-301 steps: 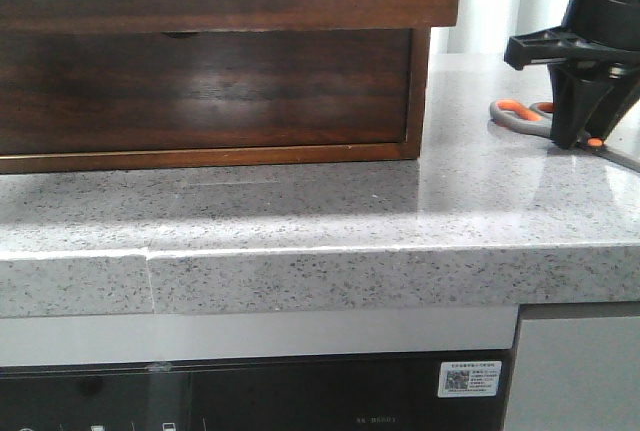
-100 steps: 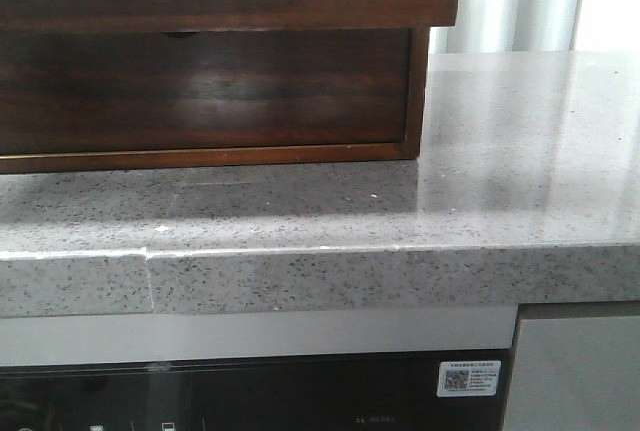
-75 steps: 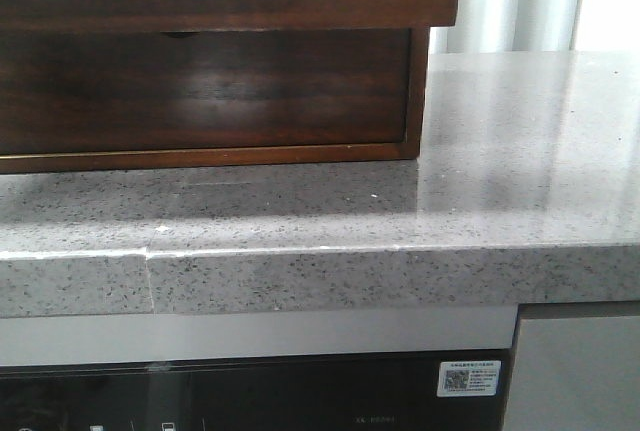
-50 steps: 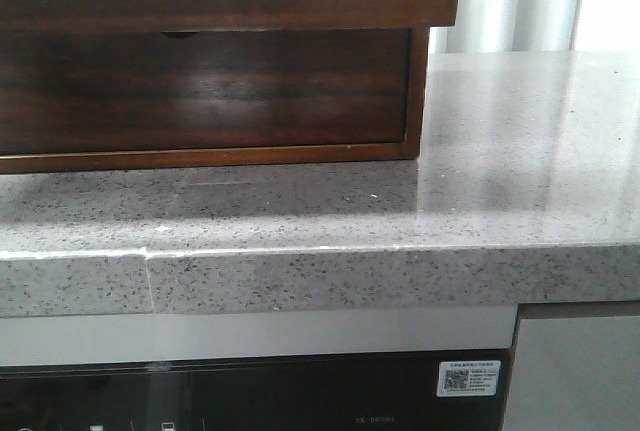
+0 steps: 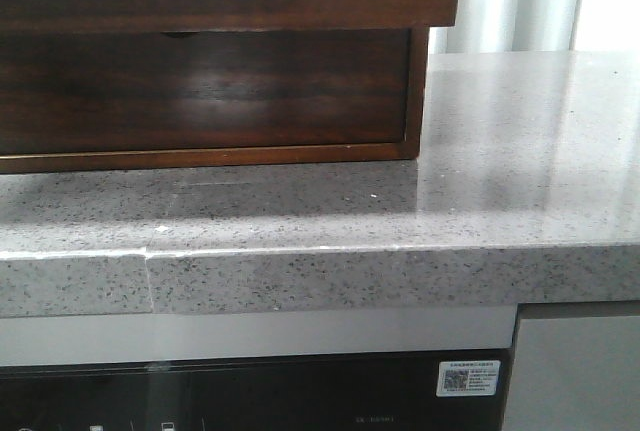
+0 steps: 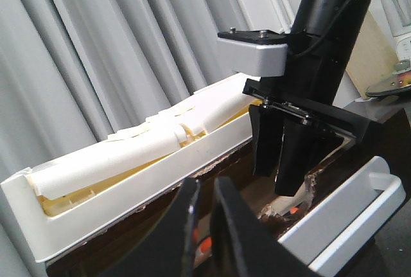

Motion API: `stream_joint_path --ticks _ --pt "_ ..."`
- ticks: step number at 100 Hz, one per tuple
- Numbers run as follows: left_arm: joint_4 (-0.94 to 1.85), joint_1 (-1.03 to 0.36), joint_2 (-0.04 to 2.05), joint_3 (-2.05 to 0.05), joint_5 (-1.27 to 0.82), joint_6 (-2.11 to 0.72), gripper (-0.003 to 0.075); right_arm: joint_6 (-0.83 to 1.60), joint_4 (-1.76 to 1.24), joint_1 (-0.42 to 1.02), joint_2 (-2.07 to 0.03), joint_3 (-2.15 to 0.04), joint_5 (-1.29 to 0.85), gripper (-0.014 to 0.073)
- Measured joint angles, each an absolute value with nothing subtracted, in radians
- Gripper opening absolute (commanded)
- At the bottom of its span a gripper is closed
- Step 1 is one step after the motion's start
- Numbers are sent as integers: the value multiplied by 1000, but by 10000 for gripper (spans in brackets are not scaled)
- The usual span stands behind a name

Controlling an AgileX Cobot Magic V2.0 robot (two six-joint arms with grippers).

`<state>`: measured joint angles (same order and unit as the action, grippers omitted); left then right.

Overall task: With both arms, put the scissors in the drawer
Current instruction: 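Lower the scissors into the open drawer and open the right gripper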

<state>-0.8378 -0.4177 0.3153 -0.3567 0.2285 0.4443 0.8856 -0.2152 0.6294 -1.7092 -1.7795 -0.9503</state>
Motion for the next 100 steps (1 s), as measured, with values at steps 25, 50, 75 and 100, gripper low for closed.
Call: stream_joint_path --ticks 25,50,75,100 --pt "-838 -418 315 -357 228 445 3 868 -215 629 -1703 -1802 -938 -29" --pt "-831 -418 315 -357 228 447 3 858 -268 629 -1587 -1806 -879 -115" --pt "-699 -418 306 -357 163 461 3 844 -350 629 -1418 -1756 -820 -114" --pt "-587 -418 190 -357 0 461 3 842 -390 629 -1145 -1415 -543 -114"
